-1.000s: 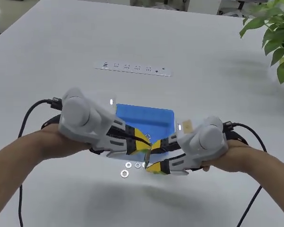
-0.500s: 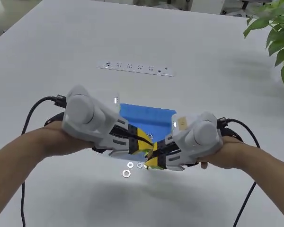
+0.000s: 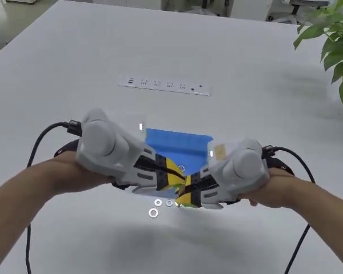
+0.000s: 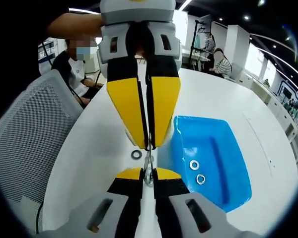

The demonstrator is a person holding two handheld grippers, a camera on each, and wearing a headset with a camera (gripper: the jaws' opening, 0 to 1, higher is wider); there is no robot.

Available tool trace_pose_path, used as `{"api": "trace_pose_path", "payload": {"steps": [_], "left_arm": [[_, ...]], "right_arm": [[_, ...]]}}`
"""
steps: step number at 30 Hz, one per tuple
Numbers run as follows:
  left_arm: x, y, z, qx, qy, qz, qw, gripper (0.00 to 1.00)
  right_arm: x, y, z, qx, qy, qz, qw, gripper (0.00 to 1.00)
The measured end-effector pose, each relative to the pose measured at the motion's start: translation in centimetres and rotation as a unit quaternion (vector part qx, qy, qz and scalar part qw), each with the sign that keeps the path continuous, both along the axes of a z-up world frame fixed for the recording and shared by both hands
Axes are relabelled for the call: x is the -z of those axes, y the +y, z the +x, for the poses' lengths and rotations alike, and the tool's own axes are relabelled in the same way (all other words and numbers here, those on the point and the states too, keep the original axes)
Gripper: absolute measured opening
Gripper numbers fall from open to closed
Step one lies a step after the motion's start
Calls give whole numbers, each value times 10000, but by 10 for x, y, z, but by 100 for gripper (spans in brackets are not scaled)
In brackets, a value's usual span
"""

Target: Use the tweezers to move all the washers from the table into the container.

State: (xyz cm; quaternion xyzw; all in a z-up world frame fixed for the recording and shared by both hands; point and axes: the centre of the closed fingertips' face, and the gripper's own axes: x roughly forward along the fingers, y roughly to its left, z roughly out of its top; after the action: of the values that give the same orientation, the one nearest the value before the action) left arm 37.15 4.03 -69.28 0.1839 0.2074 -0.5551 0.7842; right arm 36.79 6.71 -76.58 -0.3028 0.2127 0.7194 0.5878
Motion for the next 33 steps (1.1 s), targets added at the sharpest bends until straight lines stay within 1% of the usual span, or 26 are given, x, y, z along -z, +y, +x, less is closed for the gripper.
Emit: {"api": "trace_pose_path", "payload": {"steps": [3,6,15,18,25,28,30,33], "left_arm": [[-2,1,1,-31,10,-35,10000,6],[-7,1,2,-57,25,-118,9999,6],[-13,4,0,-119,34,-187,9997,13],[-14,6,-1,-146,56,-207,9997,16],[-15,10,-6,-231,183,-299,9991,27],[-16,11,-11,-267,215,-324,9989,31],[-17,12,-13,-296,250,-368,9986,35],[-16,13,-17,-324,259,-351,9985,39]], "right_arm": [[-2,0,0,10,5,12,10000,9],[-3,0,0,20,21,7,10000,9],[-7,0,-2,39,25,11,10000,9],[-9,1,-3,40,27,19,10000,9],[-17,0,-3,-13,-49,15,10000,9],[-20,0,-3,-18,-62,11,10000,9],[-23,-1,-3,-34,-71,4,10000,9],[-27,-1,-3,-36,-59,18,10000,9]]}}
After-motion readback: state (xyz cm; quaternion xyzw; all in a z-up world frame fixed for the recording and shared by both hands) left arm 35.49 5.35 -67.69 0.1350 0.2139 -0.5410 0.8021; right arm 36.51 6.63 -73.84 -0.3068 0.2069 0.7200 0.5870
